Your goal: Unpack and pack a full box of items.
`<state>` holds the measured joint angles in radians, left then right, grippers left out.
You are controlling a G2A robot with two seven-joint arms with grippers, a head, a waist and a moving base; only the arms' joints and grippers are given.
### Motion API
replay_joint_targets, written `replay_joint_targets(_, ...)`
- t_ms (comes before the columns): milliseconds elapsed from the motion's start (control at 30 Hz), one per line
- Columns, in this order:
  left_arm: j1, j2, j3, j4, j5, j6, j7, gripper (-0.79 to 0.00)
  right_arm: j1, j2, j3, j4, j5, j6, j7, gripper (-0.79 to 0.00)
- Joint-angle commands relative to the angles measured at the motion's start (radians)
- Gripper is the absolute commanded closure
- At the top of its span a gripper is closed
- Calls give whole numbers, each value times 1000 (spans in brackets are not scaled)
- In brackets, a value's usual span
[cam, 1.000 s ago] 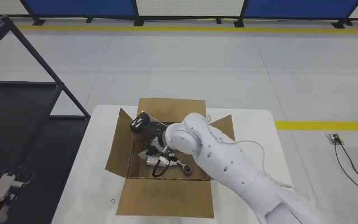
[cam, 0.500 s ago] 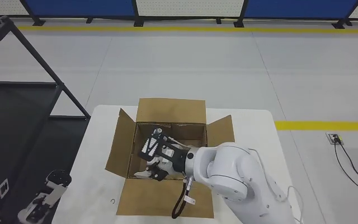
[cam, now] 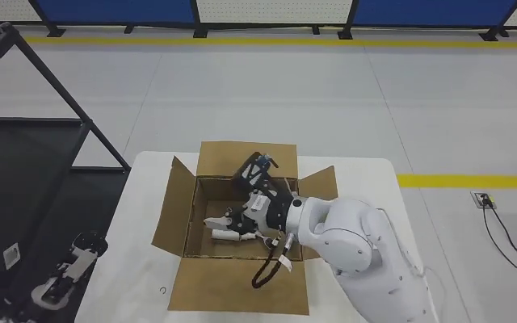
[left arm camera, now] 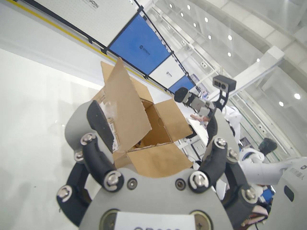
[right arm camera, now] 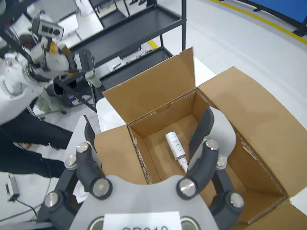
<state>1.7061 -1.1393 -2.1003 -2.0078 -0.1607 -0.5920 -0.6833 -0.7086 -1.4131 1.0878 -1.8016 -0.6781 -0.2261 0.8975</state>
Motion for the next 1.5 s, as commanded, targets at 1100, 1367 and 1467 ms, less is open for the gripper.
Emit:
replay_joint_targets(1100,-342,48,452,63,214,211,-260,-785,-218,98,372,70,309,53,172,-785)
replay_joint_targets(1367,-441,49,558,144,204,240,-278,-785,-75,81,178,225,326,38,150,-785)
replay_joint_targets(1467,-464,50,583,169,206,248,-285,-785,-27,71,120,303,342,31,126,-785)
